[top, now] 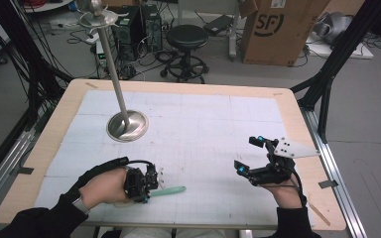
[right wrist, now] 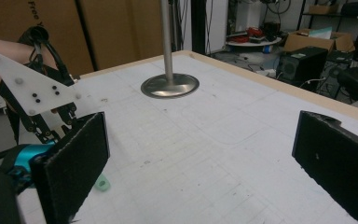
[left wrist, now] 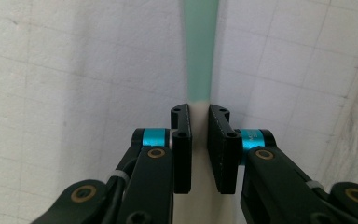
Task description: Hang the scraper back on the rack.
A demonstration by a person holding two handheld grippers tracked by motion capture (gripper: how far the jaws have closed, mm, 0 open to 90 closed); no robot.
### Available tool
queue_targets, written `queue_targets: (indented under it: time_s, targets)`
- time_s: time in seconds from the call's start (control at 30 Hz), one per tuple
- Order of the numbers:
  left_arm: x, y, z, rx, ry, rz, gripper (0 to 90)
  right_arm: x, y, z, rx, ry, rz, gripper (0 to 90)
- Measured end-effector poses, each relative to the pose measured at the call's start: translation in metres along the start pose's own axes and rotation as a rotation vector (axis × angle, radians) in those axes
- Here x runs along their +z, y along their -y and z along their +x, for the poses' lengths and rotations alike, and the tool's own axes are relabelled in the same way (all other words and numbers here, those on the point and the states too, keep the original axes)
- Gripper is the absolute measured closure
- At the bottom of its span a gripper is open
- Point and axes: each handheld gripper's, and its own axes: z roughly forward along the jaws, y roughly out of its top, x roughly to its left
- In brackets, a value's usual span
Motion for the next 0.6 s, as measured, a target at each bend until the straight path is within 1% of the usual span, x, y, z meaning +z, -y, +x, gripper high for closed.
queue_targets:
  time_s: [0.03, 0.07, 0.1, 0.13, 0.2, 0.23, 0.3, 0.33, 0.37, 0.5, 0.6]
  targets:
    - [-0.001, 0.002, 0.001, -0.002, 0.002, -0.01, 80.5, 0.0, 0.0, -0.001, -0.003, -0.001, -0.004, 2.7]
    - [-0.001, 0.004, 0.001, -0.015, 0.015, -0.021, 80.5, 0.0, 0.0, -0.001, -0.003, -0.001, -0.004, 2.7]
    - [-0.003, 0.007, 0.002, -0.02, 0.021, -0.041, 80.5, 0.0, 0.0, -0.001, -0.002, -0.001, -0.004, 2.7]
    - [-0.005, 0.01, 0.002, -0.025, 0.025, -0.066, 80.5, 0.0, 0.0, -0.002, -0.004, 0.0, -0.006, 2.7]
    - [-0.011, 0.017, 0.004, -0.05, 0.043, -0.129, 80.5, 0.0, 0.0, -0.002, -0.003, 0.001, -0.003, 2.7]
    - [-0.015, 0.021, 0.005, -0.06, 0.045, -0.16, 80.5, 0.0, 0.0, -0.003, 0.0, 0.004, 0.001, 2.7]
    - [-0.024, 0.03, 0.007, -0.089, 0.042, -0.231, 80.5, 0.001, 0.001, -0.003, 0.002, 0.006, 0.002, 2.7]
    - [-0.031, 0.04, 0.01, -0.121, 0.031, -0.308, 80.5, 0.002, 0.001, -0.003, 0.003, 0.006, 0.005, 2.7]
    - [-0.031, 0.04, 0.01, -0.121, 0.031, -0.308, 80.5, 0.002, 0.001, -0.003, -0.001, 0.003, 0.005, 2.7]
    - [-0.044, 0.062, 0.016, -0.207, 0.01, -0.448, 80.5, 0.003, 0.001, -0.003, -0.001, 0.0, 0.004, 2.7]
    - [-0.052, 0.078, 0.019, -0.26, -0.011, -0.532, 80.6, 0.004, 0.0, -0.003, 0.001, 0.001, 0.004, 2.7]
